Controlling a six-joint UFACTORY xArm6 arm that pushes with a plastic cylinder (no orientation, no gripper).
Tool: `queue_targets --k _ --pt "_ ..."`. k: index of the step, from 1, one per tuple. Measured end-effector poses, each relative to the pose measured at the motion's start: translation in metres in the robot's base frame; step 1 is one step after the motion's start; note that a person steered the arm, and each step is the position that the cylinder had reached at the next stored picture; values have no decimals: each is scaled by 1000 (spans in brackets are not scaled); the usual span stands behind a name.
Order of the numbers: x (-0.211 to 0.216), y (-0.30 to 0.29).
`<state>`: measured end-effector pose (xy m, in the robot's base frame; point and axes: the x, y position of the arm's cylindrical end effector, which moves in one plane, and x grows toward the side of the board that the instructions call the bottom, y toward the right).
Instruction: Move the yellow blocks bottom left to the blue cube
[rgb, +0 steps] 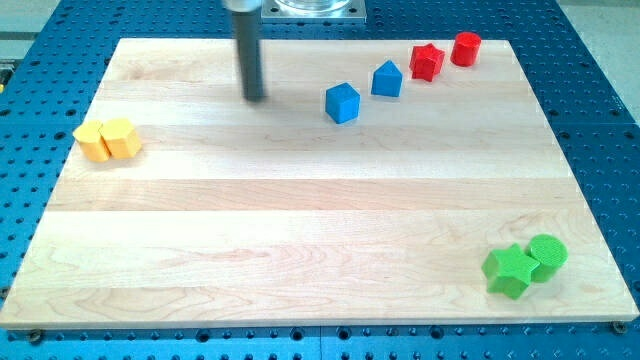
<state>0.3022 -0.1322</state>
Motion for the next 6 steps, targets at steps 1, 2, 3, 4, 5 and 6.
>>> queue_targets --k 1,2,3,4,5,6 --pt "2 -131" --pt "14 -172" --pt "37 -172" --pt "91 -172" --pt "104 -151" --pt "106 -65"
